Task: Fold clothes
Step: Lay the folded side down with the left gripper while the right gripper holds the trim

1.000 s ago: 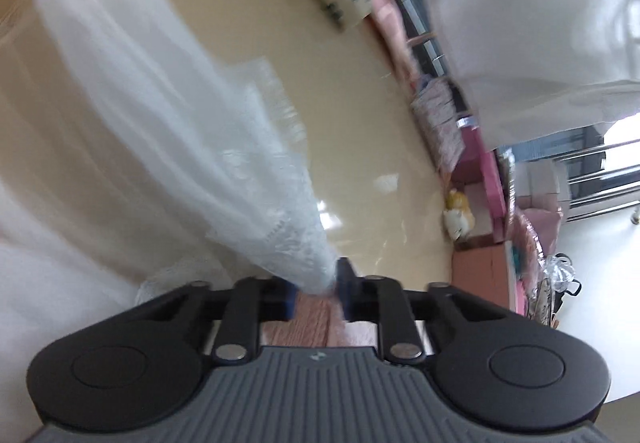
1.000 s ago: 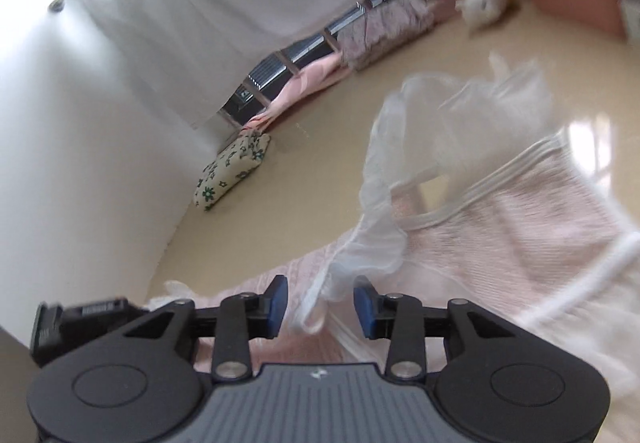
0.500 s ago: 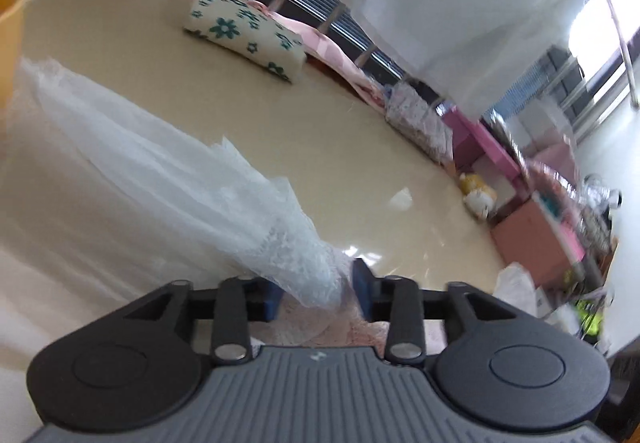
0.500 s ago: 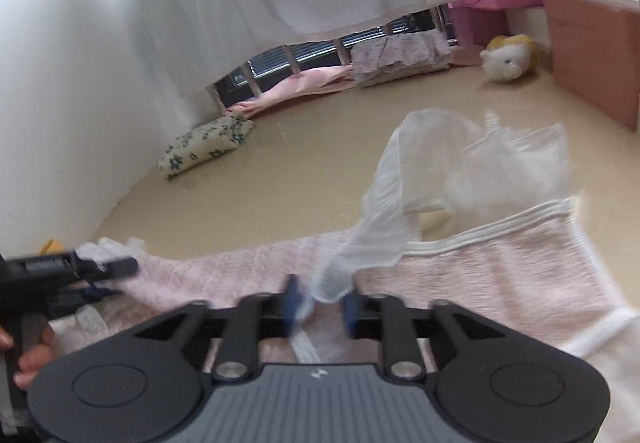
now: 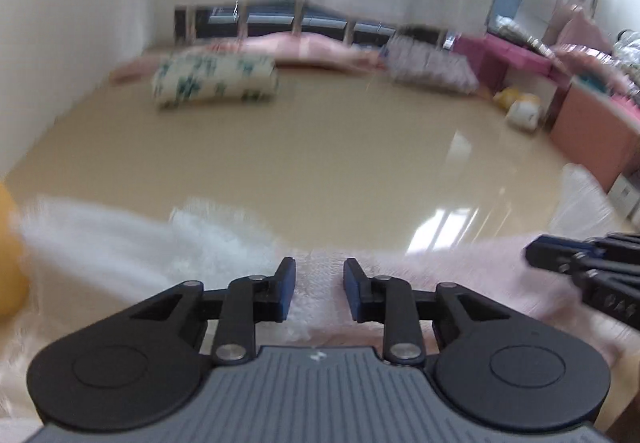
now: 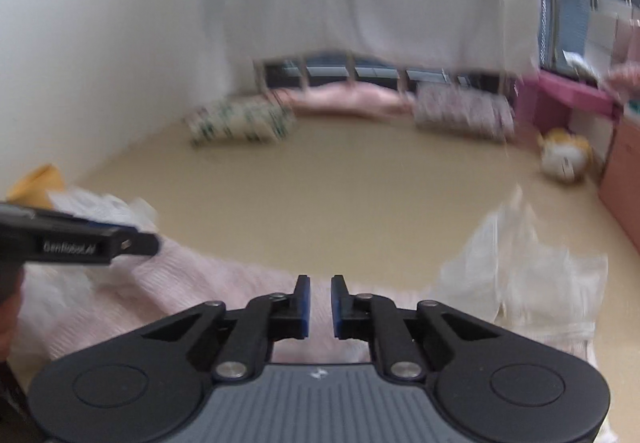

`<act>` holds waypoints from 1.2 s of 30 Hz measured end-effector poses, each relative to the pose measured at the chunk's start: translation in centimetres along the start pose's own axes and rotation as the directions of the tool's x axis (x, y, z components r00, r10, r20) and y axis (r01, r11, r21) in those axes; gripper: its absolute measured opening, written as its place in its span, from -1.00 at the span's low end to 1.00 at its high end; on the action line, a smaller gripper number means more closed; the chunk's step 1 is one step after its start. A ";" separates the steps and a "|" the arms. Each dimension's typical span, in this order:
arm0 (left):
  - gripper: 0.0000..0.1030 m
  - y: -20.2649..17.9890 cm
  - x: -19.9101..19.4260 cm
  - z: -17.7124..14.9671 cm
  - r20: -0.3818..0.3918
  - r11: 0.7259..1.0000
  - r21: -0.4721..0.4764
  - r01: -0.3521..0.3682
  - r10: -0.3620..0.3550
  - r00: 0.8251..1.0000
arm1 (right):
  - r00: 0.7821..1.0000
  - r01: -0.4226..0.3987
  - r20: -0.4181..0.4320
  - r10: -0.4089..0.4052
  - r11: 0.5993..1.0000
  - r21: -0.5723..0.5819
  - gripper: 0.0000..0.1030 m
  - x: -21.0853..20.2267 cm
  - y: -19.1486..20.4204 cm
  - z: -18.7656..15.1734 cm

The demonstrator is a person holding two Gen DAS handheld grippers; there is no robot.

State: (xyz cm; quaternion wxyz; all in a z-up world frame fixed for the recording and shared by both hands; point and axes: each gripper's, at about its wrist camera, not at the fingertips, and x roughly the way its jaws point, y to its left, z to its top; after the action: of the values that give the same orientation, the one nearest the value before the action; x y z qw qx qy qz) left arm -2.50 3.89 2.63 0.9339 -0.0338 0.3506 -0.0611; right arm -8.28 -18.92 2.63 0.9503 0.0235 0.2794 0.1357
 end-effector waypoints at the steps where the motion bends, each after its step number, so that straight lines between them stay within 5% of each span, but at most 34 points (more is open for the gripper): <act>1: -0.45 0.4 0.0 -0.2 0.007 1.000 -0.007 0.000 0.000 1.000 | 1.000 0.009 -0.010 -0.009 1.000 0.001 -0.80 0.5 0.1 0.0; 9: -0.39 1.2 0.4 -1.2 0.056 1.000 0.017 -0.018 0.017 0.998 | 0.999 0.025 -0.022 -0.026 0.997 -0.078 -0.65 1.7 0.9 -2.2; 13: -0.18 1.1 0.1 -1.5 0.070 1.000 0.016 -0.006 0.005 0.998 | 0.997 0.028 0.072 -0.026 0.999 -0.022 -0.55 -0.4 0.9 -2.6; 17: 0.00 1.2 -0.8 -1.2 0.060 1.000 -0.012 -0.014 0.015 0.998 | 1.000 -0.008 -0.001 0.008 1.000 -0.005 -0.53 0.2 0.4 -3.4; 21: 0.18 -0.1 -3.2 -1.1 0.105 0.997 0.026 0.068 -0.071 0.992 | 0.995 -0.036 0.096 0.027 0.995 0.093 -0.51 -3.3 -1.5 -1.2; 23: 0.27 -1.4 -2.8 -1.2 0.092 0.995 0.071 0.072 -0.078 0.993 | 0.992 0.013 0.119 -0.033 0.985 0.169 -0.49 -3.4 -3.4 0.3; 26: 0.25 -3.5 -2.2 -1.4 0.071 0.987 0.139 0.078 -0.088 0.994 | 0.996 0.048 0.059 -0.073 0.936 0.348 -0.39 -0.3 -7.8 1.9; 29: 0.25 -4.7 -1.2 -2.0 0.039 0.983 0.171 0.060 -0.068 0.997 | 0.999 0.046 -0.033 -0.035 0.877 0.479 -0.96 2.6 -10.8 1.6; 36: 0.27 -4.2 -0.9 -3.5 0.047 0.987 0.161 0.030 -0.038 0.998 | 0.993 0.116 -0.047 -0.106 0.868 0.482 -0.88 -0.5 -10.3 -2.1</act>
State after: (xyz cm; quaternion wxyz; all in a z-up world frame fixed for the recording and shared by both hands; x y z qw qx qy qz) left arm -5.87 -0.24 1.01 0.9409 0.0339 0.3205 -0.1040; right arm -7.34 -29.06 -0.12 0.9177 0.2431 0.3141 0.0069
